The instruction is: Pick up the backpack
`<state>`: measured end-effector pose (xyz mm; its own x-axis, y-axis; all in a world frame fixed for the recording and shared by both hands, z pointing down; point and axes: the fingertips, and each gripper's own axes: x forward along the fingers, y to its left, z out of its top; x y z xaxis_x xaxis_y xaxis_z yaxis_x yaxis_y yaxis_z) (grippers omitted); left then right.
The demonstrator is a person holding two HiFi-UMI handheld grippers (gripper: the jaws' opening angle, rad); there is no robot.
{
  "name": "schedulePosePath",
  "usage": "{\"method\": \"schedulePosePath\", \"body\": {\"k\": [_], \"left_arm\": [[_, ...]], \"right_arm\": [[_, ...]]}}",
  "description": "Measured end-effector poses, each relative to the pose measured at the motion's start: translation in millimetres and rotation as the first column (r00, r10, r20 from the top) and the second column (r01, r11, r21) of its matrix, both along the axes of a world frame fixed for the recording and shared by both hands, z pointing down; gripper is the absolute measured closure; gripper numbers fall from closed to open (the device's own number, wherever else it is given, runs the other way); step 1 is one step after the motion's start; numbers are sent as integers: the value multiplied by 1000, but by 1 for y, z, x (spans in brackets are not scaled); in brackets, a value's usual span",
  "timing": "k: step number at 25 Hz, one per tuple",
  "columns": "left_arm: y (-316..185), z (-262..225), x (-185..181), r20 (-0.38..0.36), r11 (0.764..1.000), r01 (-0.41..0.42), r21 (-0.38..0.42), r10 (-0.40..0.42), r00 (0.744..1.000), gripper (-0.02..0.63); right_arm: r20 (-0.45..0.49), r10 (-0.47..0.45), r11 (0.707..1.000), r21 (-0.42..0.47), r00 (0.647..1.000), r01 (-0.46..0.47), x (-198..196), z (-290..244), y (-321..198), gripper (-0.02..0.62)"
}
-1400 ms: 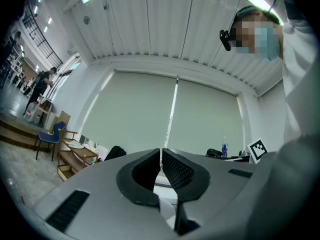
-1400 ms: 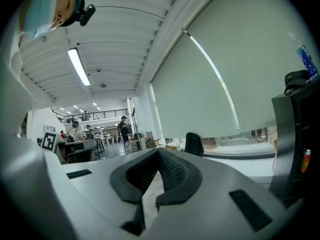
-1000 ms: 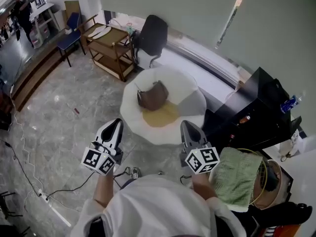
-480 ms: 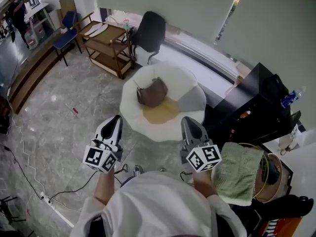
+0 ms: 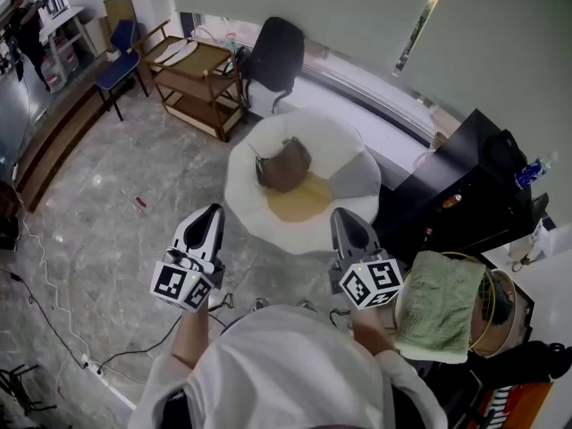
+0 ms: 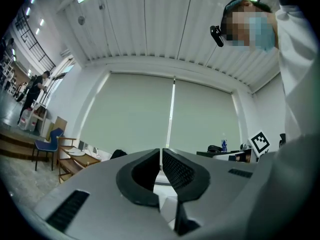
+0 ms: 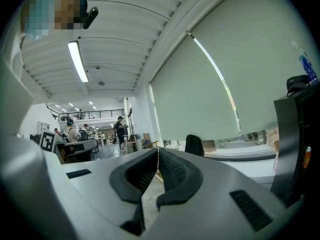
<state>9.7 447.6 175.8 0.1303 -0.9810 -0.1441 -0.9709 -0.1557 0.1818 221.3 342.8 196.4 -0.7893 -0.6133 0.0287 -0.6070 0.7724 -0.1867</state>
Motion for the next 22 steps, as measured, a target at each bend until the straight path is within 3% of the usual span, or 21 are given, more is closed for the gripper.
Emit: {"method": "schedulePosePath", "body": {"k": [6, 11, 22], "left_arm": [[-2, 12, -16, 72, 999, -32, -32, 34, 997, 566], [-16, 15, -19, 26, 998, -53, -43, 54, 998, 566], [-94, 27, -27, 31, 996, -52, -67, 54, 998, 566]], "right_arm": [[-4, 28, 1000, -12, 1000, -28, -14, 5, 9, 566], [-12, 40, 999, -30, 999, -40, -18, 10, 0, 566], [-7, 39, 999, -26, 999, -39, -26, 14, -79, 566]]}}
